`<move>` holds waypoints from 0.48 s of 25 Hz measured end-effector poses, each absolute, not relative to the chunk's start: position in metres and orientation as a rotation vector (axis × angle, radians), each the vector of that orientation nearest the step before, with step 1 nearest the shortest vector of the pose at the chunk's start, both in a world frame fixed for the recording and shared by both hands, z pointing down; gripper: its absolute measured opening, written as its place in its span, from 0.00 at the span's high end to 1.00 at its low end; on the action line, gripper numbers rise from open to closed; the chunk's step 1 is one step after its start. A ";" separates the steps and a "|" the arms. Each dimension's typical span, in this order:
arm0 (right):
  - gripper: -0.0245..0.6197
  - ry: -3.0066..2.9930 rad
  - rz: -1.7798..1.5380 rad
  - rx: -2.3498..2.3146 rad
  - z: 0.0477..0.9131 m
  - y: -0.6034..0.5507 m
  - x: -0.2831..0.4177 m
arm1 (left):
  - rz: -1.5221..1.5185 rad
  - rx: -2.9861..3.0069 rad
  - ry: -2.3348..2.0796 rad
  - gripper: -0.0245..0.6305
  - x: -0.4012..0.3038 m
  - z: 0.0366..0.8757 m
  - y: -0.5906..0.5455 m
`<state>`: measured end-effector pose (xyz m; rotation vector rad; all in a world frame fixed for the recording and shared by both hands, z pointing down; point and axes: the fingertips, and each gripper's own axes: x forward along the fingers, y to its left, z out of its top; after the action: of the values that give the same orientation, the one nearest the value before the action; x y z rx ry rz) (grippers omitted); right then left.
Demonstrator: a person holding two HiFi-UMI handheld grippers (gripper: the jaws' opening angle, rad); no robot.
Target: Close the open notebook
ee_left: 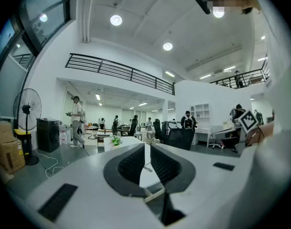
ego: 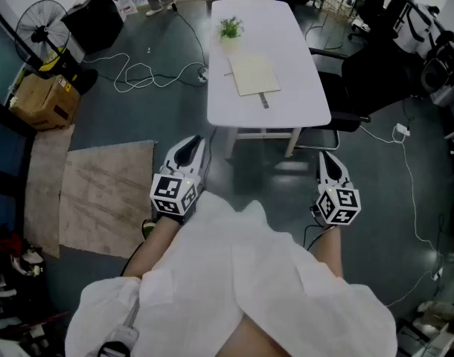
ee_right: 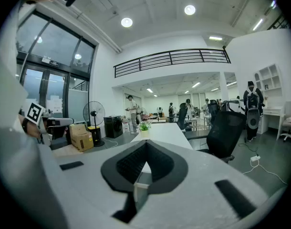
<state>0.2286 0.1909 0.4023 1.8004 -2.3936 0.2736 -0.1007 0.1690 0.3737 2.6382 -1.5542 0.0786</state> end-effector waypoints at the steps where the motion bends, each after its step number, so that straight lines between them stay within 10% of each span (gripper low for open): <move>1: 0.96 -2.393 0.273 1.801 0.402 0.192 0.229 | 0.080 2.639 -1.554 0.91 -0.100 0.373 0.170; 12: 0.96 -2.411 0.283 1.799 0.403 0.204 0.235 | 0.102 2.648 -1.543 0.91 -0.088 0.375 0.184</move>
<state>0.2349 0.2040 0.4032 1.7993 -2.4105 0.2831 -0.0877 0.1838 0.3754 2.6481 -1.5434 0.1023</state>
